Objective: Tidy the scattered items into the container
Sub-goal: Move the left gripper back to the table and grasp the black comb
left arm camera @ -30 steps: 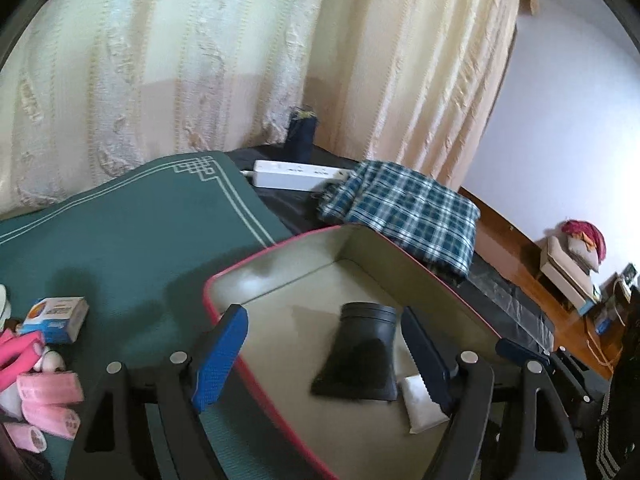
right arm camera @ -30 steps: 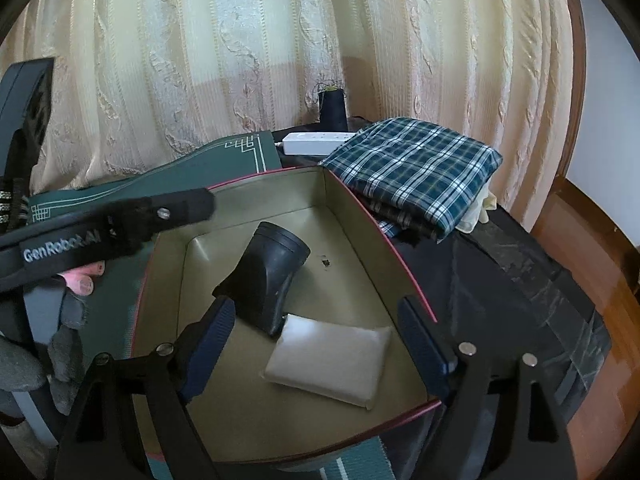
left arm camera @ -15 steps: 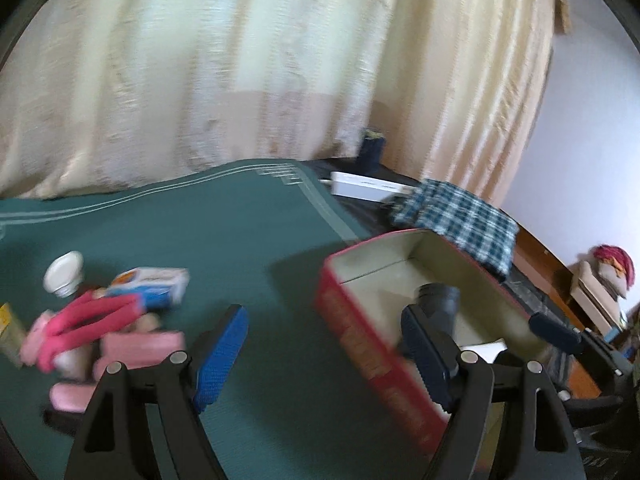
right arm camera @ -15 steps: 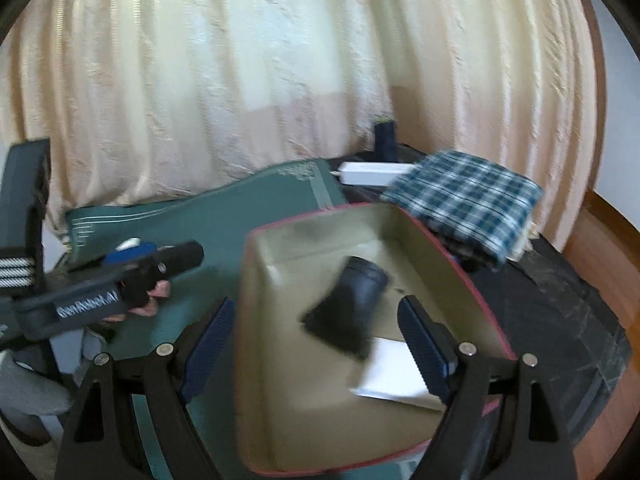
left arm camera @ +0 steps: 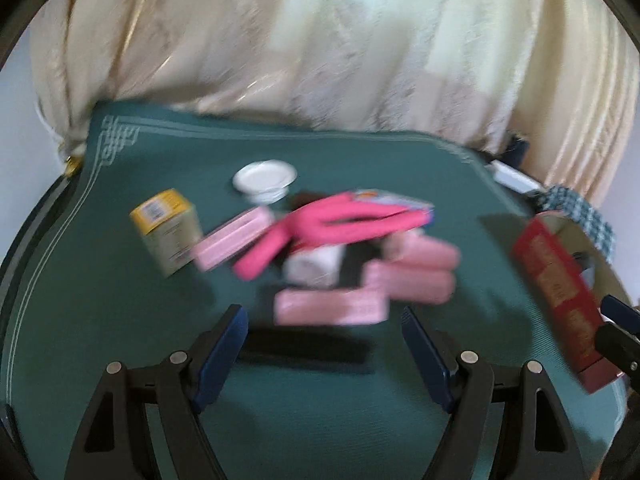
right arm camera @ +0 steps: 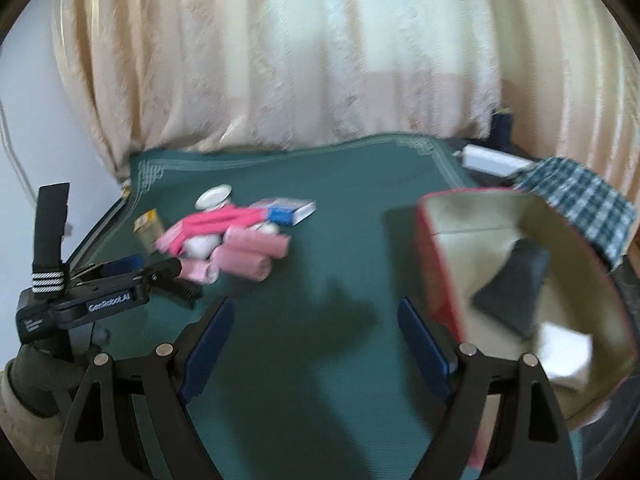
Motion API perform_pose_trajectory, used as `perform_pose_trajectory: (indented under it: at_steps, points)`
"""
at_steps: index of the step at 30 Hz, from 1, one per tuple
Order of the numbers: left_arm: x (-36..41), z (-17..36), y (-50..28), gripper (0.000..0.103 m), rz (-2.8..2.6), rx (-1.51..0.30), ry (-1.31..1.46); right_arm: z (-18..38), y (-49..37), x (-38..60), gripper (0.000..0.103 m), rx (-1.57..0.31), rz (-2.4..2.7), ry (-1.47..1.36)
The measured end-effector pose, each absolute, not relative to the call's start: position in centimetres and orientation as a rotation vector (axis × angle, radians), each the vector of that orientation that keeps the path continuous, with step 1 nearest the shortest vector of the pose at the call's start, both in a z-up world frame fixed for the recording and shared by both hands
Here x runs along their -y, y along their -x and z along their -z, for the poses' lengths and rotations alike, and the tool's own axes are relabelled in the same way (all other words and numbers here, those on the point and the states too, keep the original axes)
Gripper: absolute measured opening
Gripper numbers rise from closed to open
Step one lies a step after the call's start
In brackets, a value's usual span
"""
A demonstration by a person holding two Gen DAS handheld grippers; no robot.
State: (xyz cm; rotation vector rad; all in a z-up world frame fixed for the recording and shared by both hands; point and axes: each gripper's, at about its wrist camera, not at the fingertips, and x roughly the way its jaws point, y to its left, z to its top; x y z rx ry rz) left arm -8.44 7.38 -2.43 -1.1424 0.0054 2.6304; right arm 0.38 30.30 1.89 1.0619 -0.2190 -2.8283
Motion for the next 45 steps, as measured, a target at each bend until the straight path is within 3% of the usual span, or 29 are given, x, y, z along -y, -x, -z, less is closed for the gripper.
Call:
perform_pose_trajectory:
  at_steps: [9, 17, 28, 33, 45]
  points:
    - [-6.5, 4.5, 9.3, 0.081, -2.555, -0.033, 1.159, 0.0, 1.4, -26.6, 0.087, 0.171, 2.758, -1.157]
    - [-5.4, 4.3, 9.9, 0.081, -2.54, 0.071, 1.169, 1.2, 2.8, -25.8, 0.087, 0.167, 2.727, -1.207]
    - [-9.9, 4.5, 9.4, 0.081, -2.661, -0.14, 1.2, 1.8, 2.6, -27.0, 0.086, 0.22, 2.735, -1.214]
    - [-11.1, 5.0, 9.6, 0.086, -2.692, -0.221, 1.22, 1.9, 2.3, -27.4, 0.086, 0.237, 2.733, -1.205]
    - [-5.6, 4.5, 8.5, 0.088, -2.707, -0.219, 1.332, 1.6, 1.3, -28.2, 0.087, 0.275, 2.721, -1.17]
